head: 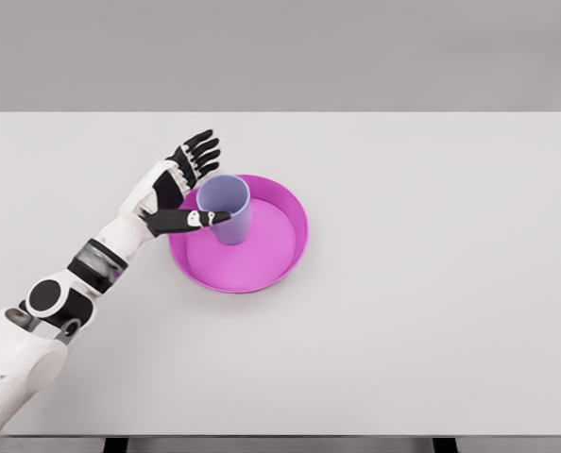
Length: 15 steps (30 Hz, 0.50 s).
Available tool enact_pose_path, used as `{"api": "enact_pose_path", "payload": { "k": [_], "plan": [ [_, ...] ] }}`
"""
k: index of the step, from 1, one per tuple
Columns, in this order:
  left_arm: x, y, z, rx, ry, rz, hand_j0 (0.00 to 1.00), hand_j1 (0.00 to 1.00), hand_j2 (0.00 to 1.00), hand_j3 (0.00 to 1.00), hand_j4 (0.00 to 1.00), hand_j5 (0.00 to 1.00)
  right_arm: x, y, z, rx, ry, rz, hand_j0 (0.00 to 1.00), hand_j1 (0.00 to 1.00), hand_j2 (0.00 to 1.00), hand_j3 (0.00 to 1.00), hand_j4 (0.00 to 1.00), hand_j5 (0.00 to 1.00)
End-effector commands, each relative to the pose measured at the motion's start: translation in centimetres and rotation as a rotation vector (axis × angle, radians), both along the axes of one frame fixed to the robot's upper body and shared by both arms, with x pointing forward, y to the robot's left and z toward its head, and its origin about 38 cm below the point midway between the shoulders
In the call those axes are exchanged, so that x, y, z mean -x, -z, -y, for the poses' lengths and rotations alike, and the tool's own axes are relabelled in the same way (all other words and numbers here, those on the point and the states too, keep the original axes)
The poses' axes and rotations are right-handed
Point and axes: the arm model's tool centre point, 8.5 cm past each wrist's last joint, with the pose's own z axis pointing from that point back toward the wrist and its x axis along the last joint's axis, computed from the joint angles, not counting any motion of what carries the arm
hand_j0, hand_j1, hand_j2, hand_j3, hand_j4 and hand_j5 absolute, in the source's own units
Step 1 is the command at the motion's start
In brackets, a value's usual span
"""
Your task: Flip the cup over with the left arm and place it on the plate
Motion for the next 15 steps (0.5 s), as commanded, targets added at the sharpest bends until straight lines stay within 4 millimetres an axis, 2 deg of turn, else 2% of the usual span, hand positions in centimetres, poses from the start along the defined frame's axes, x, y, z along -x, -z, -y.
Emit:
{"api": "enact_pose_path", "payload": {
  "k": [1, 6, 8, 13, 15],
  "plan": [
    [0.1, -0.5, -0.4, -0.010, 0.004, 0.012, 1.00, 1.00, 1.00, 1.00, 1.00, 1.00, 0.0, 0.0, 0.0, 0.000, 0.000, 0.000, 1.00, 1.00, 1.00, 1.00, 1.00, 1.00],
    [0.1, -0.8, -1.3, -0.033, -0.002, 0.020, 1.00, 1.00, 1.00, 1.00, 1.00, 1.00, 0.0, 0.0, 0.0, 0.000, 0.000, 0.000, 1.00, 1.00, 1.00, 1.00, 1.00, 1.00],
    [0.1, -2.1, -2.5, -0.029, -0.018, 0.082, 1.00, 1.00, 1.00, 1.00, 1.00, 1.00, 0.0, 0.0, 0.0, 0.000, 0.000, 0.000, 1.00, 1.00, 1.00, 1.00, 1.00, 1.00],
    [-0.2, -6.8, -9.2, -0.275, -0.083, 0.306, 1.00, 1.00, 1.00, 1.00, 1.00, 1.00, 0.0, 0.0, 0.0, 0.000, 0.000, 0.000, 1.00, 1.00, 1.00, 1.00, 1.00, 1.00],
    [-0.1, -8.1, -11.0, -0.328, -0.094, 0.327, 1.00, 1.00, 1.00, 1.00, 1.00, 1.00, 0.0, 0.0, 0.0, 0.000, 0.000, -0.001, 1.00, 1.00, 1.00, 1.00, 1.00, 1.00]
  ]
}}
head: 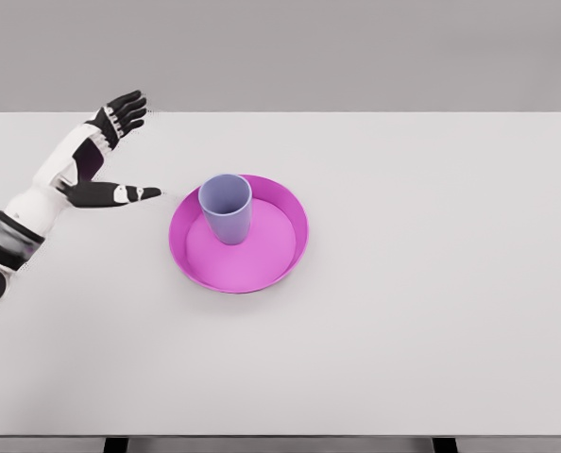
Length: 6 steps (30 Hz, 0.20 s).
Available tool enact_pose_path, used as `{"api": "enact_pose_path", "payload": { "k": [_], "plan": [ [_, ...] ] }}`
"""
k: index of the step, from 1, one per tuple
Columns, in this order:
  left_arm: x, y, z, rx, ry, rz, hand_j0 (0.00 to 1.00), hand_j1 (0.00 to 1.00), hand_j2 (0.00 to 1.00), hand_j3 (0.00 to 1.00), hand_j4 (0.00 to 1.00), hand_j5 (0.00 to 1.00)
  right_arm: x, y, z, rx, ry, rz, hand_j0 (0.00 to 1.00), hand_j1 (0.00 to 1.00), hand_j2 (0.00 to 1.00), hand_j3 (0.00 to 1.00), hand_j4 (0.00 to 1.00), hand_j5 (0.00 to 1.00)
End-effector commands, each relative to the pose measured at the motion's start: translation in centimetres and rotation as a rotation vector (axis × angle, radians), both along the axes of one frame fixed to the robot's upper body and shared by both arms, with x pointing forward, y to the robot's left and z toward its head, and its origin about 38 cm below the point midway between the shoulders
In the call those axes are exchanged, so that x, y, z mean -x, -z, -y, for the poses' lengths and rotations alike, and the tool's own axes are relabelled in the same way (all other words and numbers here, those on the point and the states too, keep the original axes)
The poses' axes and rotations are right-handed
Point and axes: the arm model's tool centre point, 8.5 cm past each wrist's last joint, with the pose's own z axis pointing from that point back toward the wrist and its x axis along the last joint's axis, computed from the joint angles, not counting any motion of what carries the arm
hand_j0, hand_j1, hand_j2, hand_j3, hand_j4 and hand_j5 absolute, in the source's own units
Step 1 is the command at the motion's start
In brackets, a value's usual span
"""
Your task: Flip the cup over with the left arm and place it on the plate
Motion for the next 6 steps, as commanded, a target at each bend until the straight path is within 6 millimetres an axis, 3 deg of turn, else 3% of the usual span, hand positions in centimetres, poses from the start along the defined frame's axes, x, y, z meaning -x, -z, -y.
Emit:
{"api": "enact_pose_path", "payload": {
  "k": [1, 6],
  "plan": [
    [0.28, -2.42, -2.58, -0.085, -0.020, 0.066, 1.00, 1.00, 1.00, 1.00, 1.00, 1.00, -0.01, 0.00, 0.00, 0.000, 0.000, 0.000, 1.00, 1.00, 1.00, 1.00, 1.00, 1.00],
    [0.22, -3.12, -3.52, -0.123, -0.039, 0.086, 1.00, 1.00, 1.00, 1.00, 1.00, 1.00, -0.01, 0.00, 0.00, 0.000, 0.000, 0.000, 1.00, 1.00, 1.00, 1.00, 1.00, 1.00]
  ]
}}
